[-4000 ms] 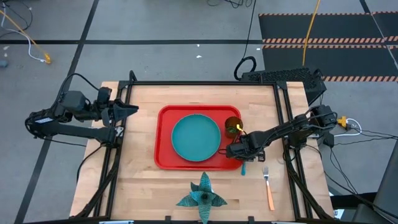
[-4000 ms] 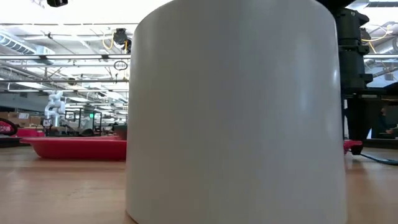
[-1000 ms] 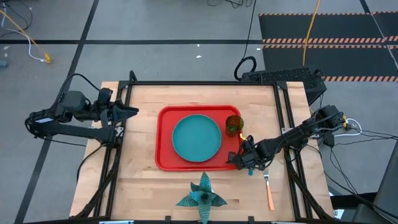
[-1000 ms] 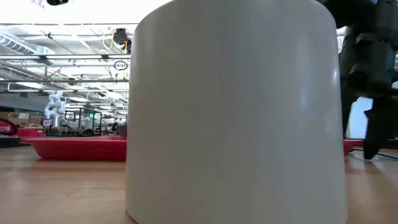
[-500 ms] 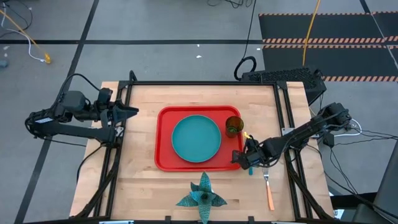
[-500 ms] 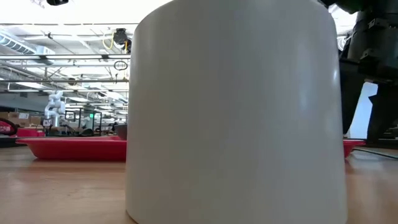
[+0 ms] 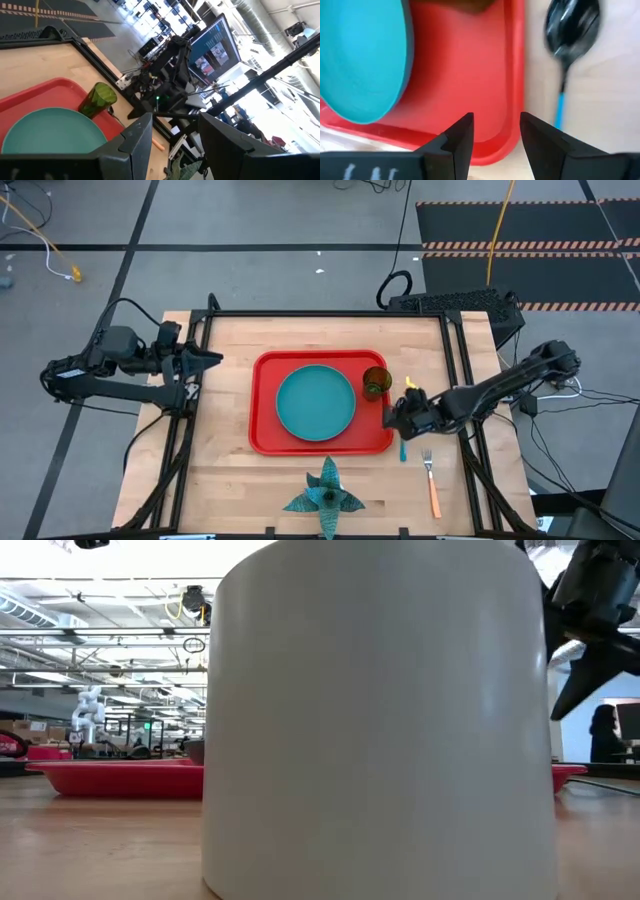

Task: Pick and place plate/cup/fork/spoon on tray
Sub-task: Adjust the green cup on the orange tray

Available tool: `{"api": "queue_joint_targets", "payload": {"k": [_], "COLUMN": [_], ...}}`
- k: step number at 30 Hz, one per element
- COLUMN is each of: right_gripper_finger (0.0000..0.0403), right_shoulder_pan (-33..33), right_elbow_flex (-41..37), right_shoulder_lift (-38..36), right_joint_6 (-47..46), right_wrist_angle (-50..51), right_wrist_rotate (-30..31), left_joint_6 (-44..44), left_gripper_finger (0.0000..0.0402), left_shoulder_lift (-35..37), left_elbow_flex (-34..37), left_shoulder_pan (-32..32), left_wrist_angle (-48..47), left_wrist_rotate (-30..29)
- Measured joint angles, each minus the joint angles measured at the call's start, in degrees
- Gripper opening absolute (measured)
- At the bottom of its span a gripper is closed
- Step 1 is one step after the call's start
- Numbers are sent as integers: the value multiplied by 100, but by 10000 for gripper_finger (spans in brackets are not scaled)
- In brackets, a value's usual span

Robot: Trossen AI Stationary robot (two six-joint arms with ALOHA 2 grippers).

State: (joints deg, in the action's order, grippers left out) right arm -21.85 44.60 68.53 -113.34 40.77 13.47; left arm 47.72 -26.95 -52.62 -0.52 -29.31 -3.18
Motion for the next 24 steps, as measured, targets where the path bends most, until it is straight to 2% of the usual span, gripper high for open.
{"api": "queue_joint_targets", "payload": {"k": [3, 7, 13, 16, 19, 24], "right_gripper_finger": [153, 153, 153, 153, 153, 153], "right_shoulder_pan": [196, 537, 1432, 1986, 2526, 3256], "right_elbow_flex": [73, 559, 1665, 2028, 2173, 2188], "right_shoulder_lift": [-377, -721, -626, -411, -153, 396], "right_joint_6": [430, 1333, 3244, 4117, 5089, 6426], "right_wrist_angle": [482, 1218, 2288, 2678, 2639, 2477], "right_wrist_rotate": [35, 485, 566, 415, 103, -812], "left_joint_6": [46, 102, 212, 212, 208, 235], "left_gripper_finger": [163, 163, 163, 163, 163, 163], "left_shoulder_lift": [-41, -102, -231, -331, -448, -631], "left_elbow_flex": [-2, -7, -7, -7, -7, -4], "left_shoulder_pan": [-2, 0, -2, -2, -2, -2], "left_wrist_angle": [1, 12, 48, 204, 364, 411], "left_wrist_rotate": [-126, -260, -409, -462, -480, -481]}}
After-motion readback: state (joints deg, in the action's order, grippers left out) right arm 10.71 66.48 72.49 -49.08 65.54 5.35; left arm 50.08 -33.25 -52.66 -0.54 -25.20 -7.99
